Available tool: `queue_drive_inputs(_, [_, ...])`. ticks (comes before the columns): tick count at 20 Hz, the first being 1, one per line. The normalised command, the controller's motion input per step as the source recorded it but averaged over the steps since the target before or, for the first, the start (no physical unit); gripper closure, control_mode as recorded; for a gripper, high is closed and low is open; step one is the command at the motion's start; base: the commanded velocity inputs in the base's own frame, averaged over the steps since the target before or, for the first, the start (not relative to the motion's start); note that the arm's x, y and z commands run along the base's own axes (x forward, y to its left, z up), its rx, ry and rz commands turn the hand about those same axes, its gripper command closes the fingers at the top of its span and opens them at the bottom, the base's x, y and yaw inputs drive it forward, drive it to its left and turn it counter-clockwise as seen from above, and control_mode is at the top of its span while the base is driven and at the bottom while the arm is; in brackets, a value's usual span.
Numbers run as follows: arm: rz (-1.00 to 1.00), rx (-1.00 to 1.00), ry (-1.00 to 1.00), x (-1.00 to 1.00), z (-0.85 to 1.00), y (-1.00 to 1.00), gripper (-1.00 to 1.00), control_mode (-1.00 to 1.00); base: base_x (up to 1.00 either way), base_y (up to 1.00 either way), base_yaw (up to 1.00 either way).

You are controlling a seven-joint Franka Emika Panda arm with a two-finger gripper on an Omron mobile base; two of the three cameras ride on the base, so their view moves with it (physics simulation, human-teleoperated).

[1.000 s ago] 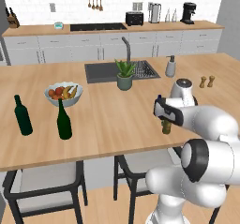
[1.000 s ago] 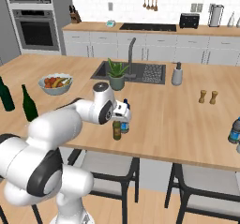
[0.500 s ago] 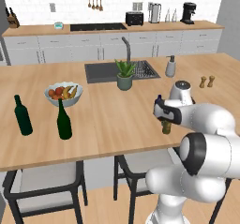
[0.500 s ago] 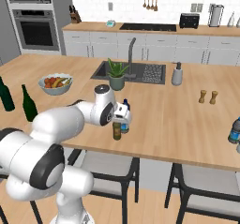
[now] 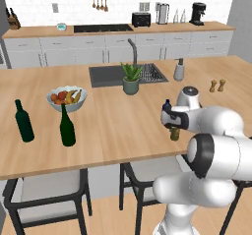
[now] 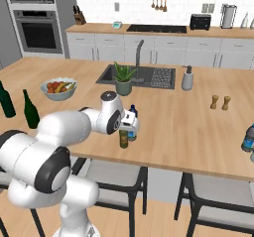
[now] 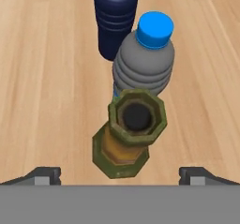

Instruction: Move the plastic bottles in the middle to the plastics group, and the glass bottles in the middle to the glass group.

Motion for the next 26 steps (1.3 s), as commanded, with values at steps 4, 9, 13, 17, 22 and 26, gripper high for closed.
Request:
queue_drive_inputs(4, [0.00,0.00,0.00,0.13,-0.03,0.00,-1.00,-1.00,0.00,0.00,0.00])
queue_drive_inputs(9, [0.00,0.00,0.00,0.01,-0.09,0.00,-1.00,-1.00,0.00,0.00,0.00])
queue_drive_inputs(13, [0.00,0.00,-0.01,0.03,-0.13,0.00,-1.00,-1.00,0.00,0.00,0.00])
queue_drive_inputs(17, [0.00,0.00,-0.01,0.09,-0.07,0.00,-1.00,-1.00,0.00,0.00,0.00])
queue_drive_inputs(22, [0.00,0.00,0.00,0.12,-0.01,0.00,-1.00,-1.00,0.00,0.00,0.00])
queue_drive_inputs(26, [0.00,0.00,0.00,0.00,0.00,0.00,-1.00,-1.00,0.00,0.00,0.00])
